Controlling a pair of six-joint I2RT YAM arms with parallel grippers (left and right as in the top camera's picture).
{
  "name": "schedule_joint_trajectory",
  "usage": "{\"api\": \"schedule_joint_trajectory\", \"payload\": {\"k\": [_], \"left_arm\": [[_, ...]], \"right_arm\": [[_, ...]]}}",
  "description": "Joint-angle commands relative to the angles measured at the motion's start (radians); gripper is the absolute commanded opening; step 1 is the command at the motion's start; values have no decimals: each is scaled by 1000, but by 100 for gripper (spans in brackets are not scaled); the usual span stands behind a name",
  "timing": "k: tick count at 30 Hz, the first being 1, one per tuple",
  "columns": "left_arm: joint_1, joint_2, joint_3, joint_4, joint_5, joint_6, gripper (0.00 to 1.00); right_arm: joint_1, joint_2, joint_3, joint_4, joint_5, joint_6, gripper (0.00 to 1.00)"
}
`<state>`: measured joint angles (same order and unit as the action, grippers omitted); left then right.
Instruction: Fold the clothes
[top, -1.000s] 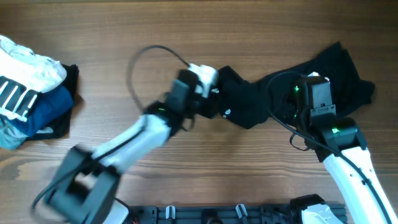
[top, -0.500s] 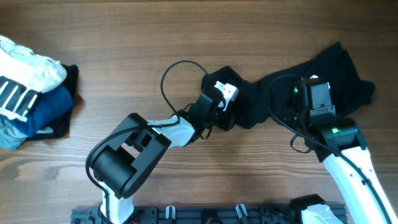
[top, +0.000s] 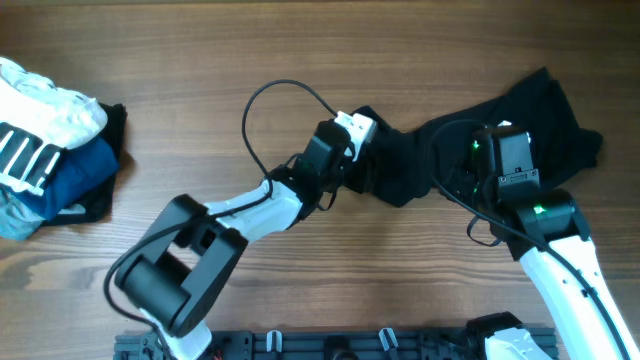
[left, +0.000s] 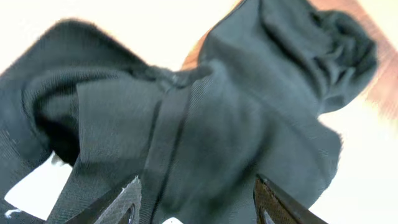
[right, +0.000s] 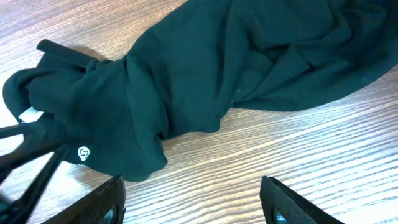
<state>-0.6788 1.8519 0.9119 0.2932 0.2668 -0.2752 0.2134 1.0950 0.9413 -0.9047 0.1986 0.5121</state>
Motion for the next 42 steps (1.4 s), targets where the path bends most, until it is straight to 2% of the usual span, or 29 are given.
{"api": "schedule_joint_trajectory", "payload": {"k": [1, 7, 14, 16, 18, 22, 26, 30, 35, 40, 42], "left_arm": [[-6, 80, 1, 1, -32, 1, 57], [-16, 129, 1, 63, -31, -3, 57], [-66, 129, 4, 129, 2, -2, 51], [-66, 129, 7, 139, 2, -3, 41], [-66, 127, 8, 137, 6, -3, 4], [-62, 107, 8, 137, 6, -2, 4], [-16, -7, 9, 79, 5, -2, 4], [80, -203, 9, -126, 5, -2, 4], [282, -499, 9, -384, 5, -2, 4], [372, -656, 9, -528, 5, 9, 4], [377, -690, 8, -582, 5, 9, 4]], "right_arm": [[2, 5, 2, -7, -13, 14, 70], [2, 5, 2, -16, -13, 14, 70], [2, 5, 2, -16, -12, 14, 70], [2, 5, 2, -14, -12, 14, 70], [2, 5, 2, -13, -12, 14, 70], [2, 5, 2, -11, -12, 15, 70], [2, 5, 2, -2, -12, 15, 70], [1, 5, 2, 13, -13, 14, 69], [2, 5, 2, 15, -13, 9, 68], [2, 10, 2, 34, -14, 5, 68], [2, 21, 2, 53, -80, -77, 68]]}}
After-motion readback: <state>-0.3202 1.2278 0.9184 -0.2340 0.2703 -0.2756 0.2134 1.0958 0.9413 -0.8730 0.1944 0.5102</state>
